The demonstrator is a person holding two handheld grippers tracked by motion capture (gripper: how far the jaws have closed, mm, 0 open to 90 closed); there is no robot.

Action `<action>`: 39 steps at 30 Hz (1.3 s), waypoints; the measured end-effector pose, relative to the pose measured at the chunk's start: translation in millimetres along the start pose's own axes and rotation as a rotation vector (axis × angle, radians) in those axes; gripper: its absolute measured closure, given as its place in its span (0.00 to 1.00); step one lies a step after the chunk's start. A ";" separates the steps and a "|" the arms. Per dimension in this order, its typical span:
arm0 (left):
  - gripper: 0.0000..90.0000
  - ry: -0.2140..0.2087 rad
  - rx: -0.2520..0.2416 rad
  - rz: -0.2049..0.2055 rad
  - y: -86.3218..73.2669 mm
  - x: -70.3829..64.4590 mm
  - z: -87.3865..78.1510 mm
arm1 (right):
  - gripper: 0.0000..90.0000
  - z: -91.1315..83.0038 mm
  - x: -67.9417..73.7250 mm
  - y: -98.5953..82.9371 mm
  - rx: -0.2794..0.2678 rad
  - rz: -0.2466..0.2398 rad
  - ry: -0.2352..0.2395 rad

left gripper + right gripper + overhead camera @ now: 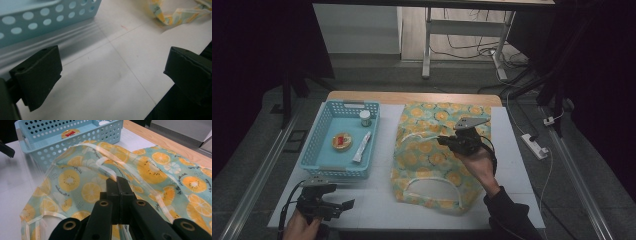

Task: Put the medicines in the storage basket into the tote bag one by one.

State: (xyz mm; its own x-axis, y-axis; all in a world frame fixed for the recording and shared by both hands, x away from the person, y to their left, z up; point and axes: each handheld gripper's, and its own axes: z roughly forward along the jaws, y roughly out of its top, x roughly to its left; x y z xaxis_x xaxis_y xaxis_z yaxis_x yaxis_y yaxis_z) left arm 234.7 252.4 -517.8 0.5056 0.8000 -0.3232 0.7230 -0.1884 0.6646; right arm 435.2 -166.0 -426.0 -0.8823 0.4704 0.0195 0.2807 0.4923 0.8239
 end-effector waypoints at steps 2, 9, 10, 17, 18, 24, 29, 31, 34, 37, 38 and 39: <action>0.01 -0.013 -0.009 -0.004 1.1 1.3 -1.5 | 1.00 1.4 -0.1 -0.6 0.004 0.000 0.002; 0.00 -0.005 -0.047 0.042 8.5 -1.7 -9.2 | 1.00 0.9 -3.5 -2.1 0.005 0.010 -0.010; 0.00 0.005 -0.053 0.053 10.7 -3.1 -10.5 | 1.00 0.9 -4.1 -2.4 0.003 0.014 -0.011; 0.00 0.064 -0.071 0.092 19.7 -3.8 -18.5 | 1.00 0.2 -6.5 -3.4 0.001 0.019 -0.018; 0.00 0.067 -0.074 0.090 20.9 -3.0 -19.4 | 1.00 -0.1 -6.9 -3.5 0.002 0.020 -0.019; 0.00 0.034 -0.100 0.066 30.2 3.3 -23.7 | 1.00 0.2 -8.2 -4.3 0.004 0.023 -0.020; 0.00 0.050 -0.120 0.058 40.0 13.0 -25.7 | 1.00 0.8 -7.7 -4.3 0.004 0.023 -0.020; 0.00 0.066 -0.135 0.061 44.7 15.8 -26.8 | 1.00 0.6 -7.9 -4.2 0.005 0.022 -0.019; 0.00 0.093 -0.147 0.071 52.6 18.7 -27.7 | 1.00 0.0 -8.1 -4.1 0.003 0.023 -0.020; 0.00 0.107 -0.150 0.072 60.0 22.4 -26.4 | 1.00 -0.5 -7.7 -3.9 0.001 0.022 -0.020; 0.00 0.109 -0.150 0.070 62.4 23.8 -25.6 | 1.00 -0.5 -7.6 -3.8 0.000 0.022 -0.020; 0.00 0.110 -0.151 0.071 64.6 25.4 -24.6 | 1.00 -0.5 -7.4 -3.8 -0.001 0.022 -0.020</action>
State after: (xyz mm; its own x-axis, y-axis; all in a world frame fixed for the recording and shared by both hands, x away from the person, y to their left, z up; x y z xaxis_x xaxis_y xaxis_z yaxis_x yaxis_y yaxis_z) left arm 282.7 274.6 -466.5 0.4923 0.8466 -0.2025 0.6049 -0.1655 0.7789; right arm 440.5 -171.7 -429.0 -0.8683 0.4954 0.0261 0.2994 0.4812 0.8239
